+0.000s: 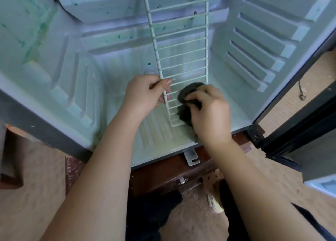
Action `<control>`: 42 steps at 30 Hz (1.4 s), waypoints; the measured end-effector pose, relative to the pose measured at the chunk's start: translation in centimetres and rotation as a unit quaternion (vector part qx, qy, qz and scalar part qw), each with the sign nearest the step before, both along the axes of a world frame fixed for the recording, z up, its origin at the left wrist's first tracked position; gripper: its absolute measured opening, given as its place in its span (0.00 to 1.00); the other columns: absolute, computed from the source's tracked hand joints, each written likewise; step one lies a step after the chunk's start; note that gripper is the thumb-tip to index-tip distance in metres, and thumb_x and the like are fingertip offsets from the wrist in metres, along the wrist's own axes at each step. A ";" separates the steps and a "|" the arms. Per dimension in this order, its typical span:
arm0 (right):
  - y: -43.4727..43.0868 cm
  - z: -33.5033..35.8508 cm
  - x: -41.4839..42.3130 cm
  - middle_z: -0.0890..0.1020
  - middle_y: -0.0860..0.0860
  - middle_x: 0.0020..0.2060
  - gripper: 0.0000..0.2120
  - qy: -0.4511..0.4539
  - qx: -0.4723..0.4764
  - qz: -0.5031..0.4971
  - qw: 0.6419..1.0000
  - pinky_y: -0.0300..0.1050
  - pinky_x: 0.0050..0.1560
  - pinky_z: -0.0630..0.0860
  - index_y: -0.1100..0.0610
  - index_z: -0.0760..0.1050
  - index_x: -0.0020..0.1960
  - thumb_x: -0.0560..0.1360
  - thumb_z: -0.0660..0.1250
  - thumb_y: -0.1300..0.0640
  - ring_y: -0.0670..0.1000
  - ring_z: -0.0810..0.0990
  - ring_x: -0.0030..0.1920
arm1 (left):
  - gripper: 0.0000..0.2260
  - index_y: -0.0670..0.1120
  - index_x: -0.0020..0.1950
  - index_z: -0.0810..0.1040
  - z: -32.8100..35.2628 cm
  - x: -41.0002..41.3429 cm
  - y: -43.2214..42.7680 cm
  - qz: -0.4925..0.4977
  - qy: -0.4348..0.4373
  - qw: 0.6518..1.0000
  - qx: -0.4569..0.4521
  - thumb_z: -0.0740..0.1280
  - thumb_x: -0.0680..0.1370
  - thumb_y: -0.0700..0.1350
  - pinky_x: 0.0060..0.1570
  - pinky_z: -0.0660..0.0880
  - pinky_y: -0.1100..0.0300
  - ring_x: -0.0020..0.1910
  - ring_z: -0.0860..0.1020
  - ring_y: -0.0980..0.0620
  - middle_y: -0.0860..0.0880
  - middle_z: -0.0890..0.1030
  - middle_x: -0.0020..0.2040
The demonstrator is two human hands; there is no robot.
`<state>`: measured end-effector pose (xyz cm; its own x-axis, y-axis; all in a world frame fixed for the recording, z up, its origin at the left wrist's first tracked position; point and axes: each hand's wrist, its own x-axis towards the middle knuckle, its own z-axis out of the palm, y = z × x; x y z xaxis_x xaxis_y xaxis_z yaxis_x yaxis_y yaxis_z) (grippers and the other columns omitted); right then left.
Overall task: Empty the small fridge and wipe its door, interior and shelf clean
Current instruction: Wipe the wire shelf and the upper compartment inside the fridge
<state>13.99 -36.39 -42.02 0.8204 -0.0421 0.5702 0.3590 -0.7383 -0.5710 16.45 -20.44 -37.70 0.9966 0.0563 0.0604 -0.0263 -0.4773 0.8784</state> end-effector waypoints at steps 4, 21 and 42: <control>-2.2 0.3 0.1 0.79 0.52 0.47 0.08 0.047 0.026 -0.059 0.997 0.31 0.43 0.64 0.60 0.83 0.46 0.70 0.69 0.69 0.53 0.78 0.47 | 0.12 0.47 0.36 0.78 0.2 0.2 0.0 -0.016 0.024 0.999 -0.031 0.66 0.80 0.46 0.31 0.76 0.66 0.33 0.83 0.56 0.51 0.83 0.35; -4.8 -0.8 0.1 0.80 0.55 0.50 0.08 0.110 0.014 -0.091 0.990 0.30 0.45 0.62 0.60 0.82 0.50 0.73 0.68 0.65 0.56 0.79 0.49 | 0.13 0.48 0.37 0.79 0.3 0.3 0.1 -0.015 0.030 0.999 -0.028 0.65 0.80 0.49 0.31 0.76 0.65 0.34 0.84 0.54 0.47 0.84 0.35; -2.9 -2.2 -1.2 0.78 0.55 0.52 0.13 0.092 0.001 -0.068 0.993 0.39 0.44 0.67 0.60 0.76 0.54 0.71 0.68 0.67 0.56 0.77 0.48 | 0.12 0.46 0.38 0.78 0.4 0.5 -0.3 -0.023 0.023 0.999 -0.030 0.66 0.80 0.48 0.32 0.79 0.65 0.32 0.83 0.57 0.57 0.82 0.28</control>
